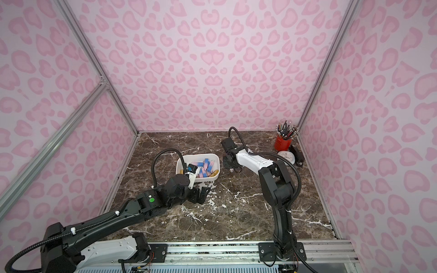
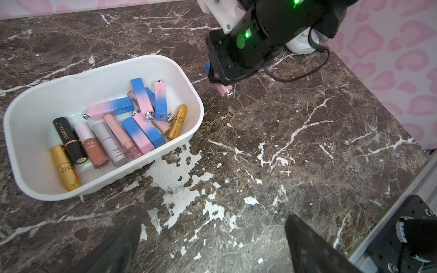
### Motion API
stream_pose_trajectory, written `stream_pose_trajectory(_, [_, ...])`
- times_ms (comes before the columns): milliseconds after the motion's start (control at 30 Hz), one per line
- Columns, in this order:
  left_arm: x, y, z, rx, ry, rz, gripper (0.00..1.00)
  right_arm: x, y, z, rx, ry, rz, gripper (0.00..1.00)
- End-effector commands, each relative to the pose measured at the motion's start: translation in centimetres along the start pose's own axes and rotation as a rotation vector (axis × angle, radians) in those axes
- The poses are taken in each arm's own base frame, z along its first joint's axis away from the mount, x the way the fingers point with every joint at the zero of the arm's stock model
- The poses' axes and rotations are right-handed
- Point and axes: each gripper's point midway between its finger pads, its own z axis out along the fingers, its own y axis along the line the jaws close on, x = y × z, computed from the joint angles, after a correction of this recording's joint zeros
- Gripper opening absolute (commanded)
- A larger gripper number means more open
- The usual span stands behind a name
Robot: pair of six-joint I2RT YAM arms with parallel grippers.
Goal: Put the lipstick into the storage box
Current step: Pick up the lipstick at the center of the board, then place the lipstick in the storage box.
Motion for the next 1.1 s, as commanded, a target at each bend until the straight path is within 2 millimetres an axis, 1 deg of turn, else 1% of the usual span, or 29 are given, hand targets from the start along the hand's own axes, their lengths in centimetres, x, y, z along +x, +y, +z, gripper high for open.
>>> stream_pose_trajectory(0, [0.1, 0.8, -0.7, -0.022, -0.027, -0.025, 0.98, -0.5, 0.1, -1.5, 0.045, -0.010, -0.031, 0.19])
stream_pose_trajectory(67, [0.6, 1.3, -1.1, -0.032, -0.032, -0.033, 0.98, -1.1, 1.2, -2.2, 0.033, -0.027, -0.041, 0.19])
stream_pose_trajectory(167, [1.4, 2.3, -1.9, -0.051, -0.040, -0.049, 0.98, -2.0, 3.3, -3.3, 0.013, -0.049, -0.068, 0.19])
stream_pose_trajectory(300, [2.4, 3.7, -3.0, -0.089, -0.049, -0.072, 0.98, -2.5, 6.5, -3.6, -0.007, -0.053, -0.117, 0.19])
stream_pose_trajectory(400, [3.0, 4.7, -3.8, -0.117, -0.053, -0.087, 0.98, -2.3, 9.1, -3.1, -0.023, -0.045, -0.153, 0.19])
stream_pose_trajectory(500, [3.5, 5.4, -4.5, -0.138, -0.057, -0.098, 0.98, -1.7, 11.6, -2.4, -0.040, -0.028, -0.193, 0.19])
stream_pose_trajectory(567, [3.6, 5.7, -4.8, -0.145, -0.059, -0.104, 0.98, -1.1, 13.0, -2.0, -0.051, -0.017, -0.213, 0.19])
stream_pose_trajectory(667, [3.8, 6.0, -5.3, -0.146, -0.066, -0.114, 0.98, 0.2, 14.6, -0.5, -0.059, 0.010, -0.235, 0.20])
stream_pose_trajectory(800, [3.8, 6.2, -5.6, -0.146, -0.075, -0.120, 0.98, 1.3, 15.9, 0.7, -0.080, 0.032, -0.241, 0.24])
stream_pose_trajectory(833, [3.7, 6.1, -5.7, -0.143, -0.078, -0.121, 0.98, 1.4, 16.0, 0.8, -0.079, 0.035, -0.242, 0.26])
stream_pose_trajectory(900, [3.7, 6.1, -5.7, -0.144, -0.076, -0.122, 0.98, 1.3, 16.1, 0.7, -0.078, 0.032, -0.246, 0.34])
stream_pose_trajectory(1000, [3.6, 6.2, -5.7, -0.153, -0.081, -0.123, 0.97, 0.5, 15.9, -0.7, -0.072, 0.003, -0.255, 0.42])
stream_pose_trajectory(1067, [3.4, 6.3, -5.7, -0.158, -0.082, -0.122, 0.98, -0.4, 15.4, -2.1, -0.059, -0.030, -0.267, 0.48])
